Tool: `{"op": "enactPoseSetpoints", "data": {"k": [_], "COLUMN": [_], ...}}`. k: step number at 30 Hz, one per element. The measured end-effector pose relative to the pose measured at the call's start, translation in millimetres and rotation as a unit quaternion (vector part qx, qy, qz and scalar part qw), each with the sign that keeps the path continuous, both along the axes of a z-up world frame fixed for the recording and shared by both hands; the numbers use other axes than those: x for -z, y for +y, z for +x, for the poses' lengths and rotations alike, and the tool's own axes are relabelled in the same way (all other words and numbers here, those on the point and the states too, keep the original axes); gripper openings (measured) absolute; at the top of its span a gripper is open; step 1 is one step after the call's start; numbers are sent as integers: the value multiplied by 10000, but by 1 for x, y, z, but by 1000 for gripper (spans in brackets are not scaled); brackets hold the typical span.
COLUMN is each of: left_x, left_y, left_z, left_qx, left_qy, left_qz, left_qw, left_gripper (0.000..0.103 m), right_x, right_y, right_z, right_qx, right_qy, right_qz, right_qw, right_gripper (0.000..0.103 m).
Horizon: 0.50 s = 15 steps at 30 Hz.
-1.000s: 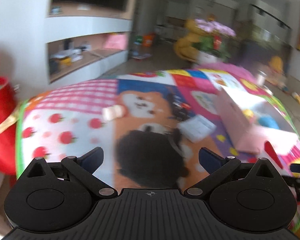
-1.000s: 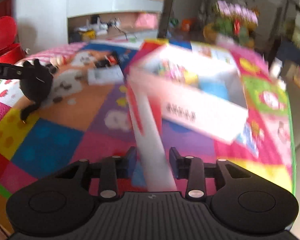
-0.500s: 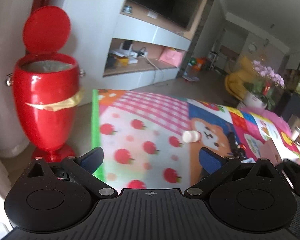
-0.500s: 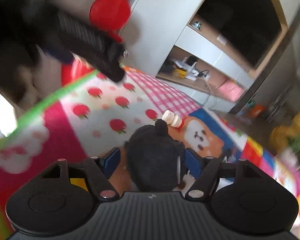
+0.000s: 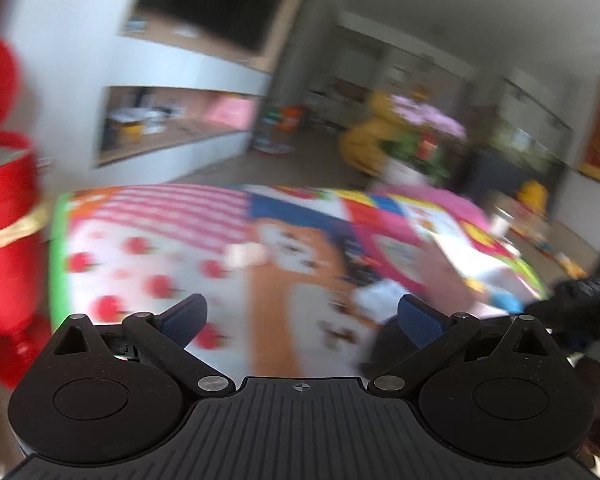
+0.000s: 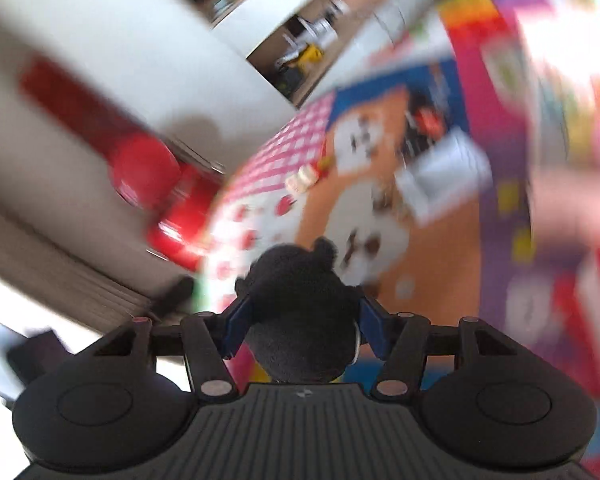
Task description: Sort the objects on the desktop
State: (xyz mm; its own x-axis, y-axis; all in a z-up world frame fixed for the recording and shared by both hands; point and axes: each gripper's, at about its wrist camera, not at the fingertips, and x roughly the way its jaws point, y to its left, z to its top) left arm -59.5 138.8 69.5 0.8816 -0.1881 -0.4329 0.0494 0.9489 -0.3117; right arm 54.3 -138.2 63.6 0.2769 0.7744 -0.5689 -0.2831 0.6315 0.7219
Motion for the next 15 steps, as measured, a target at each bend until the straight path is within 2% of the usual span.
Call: {"op": "enactPoseSetpoints", "data": {"k": [1,2,5,7,9,11,14,15], "left_x": [-1,-1,2,3,2,0,-5,-8], "left_y": [-11,-23,-50,-59,-51,-35,-17,-14], "left_z": [2,3,5,4,3,8,21,23], "left_qx": [219,402,706,699,389,-49,-900,-1069], "left_qy": [24,62,253,321,363,552,895,892], "left_qz": [78,171,415,712,829,677,730,842], "left_qw": [9997,9990,9963,9945,9951,9962,9892,9867], "left_gripper": [103,103,103,103,103,103,103,103], "right_x": [11,19,26,23,15,3,-15,-20], "right_y": [-10,-20,-37,-43,-45,-39,-11,2], "right_z": [0,-2,-17,-29,-45,-61,-81,-92], "right_qx": [136,361,934,1101,1110,874,131,-201], "right_qy": [210,243,-206,-620,-1112,-1648,-2592,-2885], "right_qz": [239,252,-608,-1097,-1443,-1790,-2183,-2180], "right_qw": [9994,9987,9936,9859,9770,9660,9408,9321], "right_gripper": [57,57,57,57,59,70,88,88]}}
